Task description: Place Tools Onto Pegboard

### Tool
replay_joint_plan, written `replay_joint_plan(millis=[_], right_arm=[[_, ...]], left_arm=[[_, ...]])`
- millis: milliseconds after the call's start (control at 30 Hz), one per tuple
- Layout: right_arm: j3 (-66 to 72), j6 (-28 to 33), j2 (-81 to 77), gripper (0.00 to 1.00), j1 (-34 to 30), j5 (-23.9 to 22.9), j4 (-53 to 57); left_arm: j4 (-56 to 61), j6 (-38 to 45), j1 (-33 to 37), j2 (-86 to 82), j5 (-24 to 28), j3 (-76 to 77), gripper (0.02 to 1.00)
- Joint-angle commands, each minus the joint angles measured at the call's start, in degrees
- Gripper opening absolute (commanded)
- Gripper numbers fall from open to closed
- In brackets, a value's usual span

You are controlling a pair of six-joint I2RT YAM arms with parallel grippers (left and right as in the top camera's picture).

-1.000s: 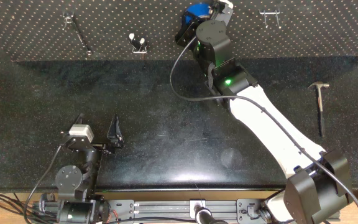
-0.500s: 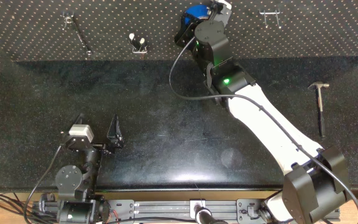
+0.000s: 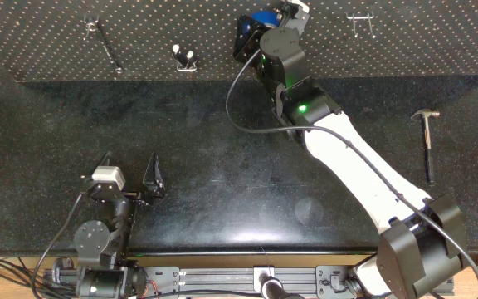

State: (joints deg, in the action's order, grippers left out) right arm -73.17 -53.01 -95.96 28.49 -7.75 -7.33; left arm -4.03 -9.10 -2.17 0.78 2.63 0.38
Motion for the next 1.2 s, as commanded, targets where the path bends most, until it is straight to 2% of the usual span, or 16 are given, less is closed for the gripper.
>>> replay_joint_plan(millis=[33, 233, 367, 1033, 1200], right_arm=[[-1.7, 0.2, -0.3, 0.332, 0.3, 0.9, -0.5], [-1.7, -1.0, -0.2, 0.327, 0.6, 4.6, 0.5], [-1.7, -2.4, 0.7, 0.277, 1.0, 4.6, 2.6], [-1.7, -7.0, 5.5, 0.283, 1.1, 4.7, 11.1], [-1.7, -7.9, 5.6, 0.283, 1.1, 5.9, 11.4]], left_arm=[[-0.3, -0.1, 0.2, -0.6, 1.0, -0.1, 0.996], [-0.3, -0.1, 0.2, -0.6, 1.0, -0.1, 0.996], [-0.3, -0.1, 0.2, -0.6, 1.0, -0.1, 0.996], [-0.3, -0.1, 0.2, -0.6, 1.0, -0.1, 0.996], [-0.3, -0.1, 0.2, -0.6, 1.0, -0.1, 0.996]])
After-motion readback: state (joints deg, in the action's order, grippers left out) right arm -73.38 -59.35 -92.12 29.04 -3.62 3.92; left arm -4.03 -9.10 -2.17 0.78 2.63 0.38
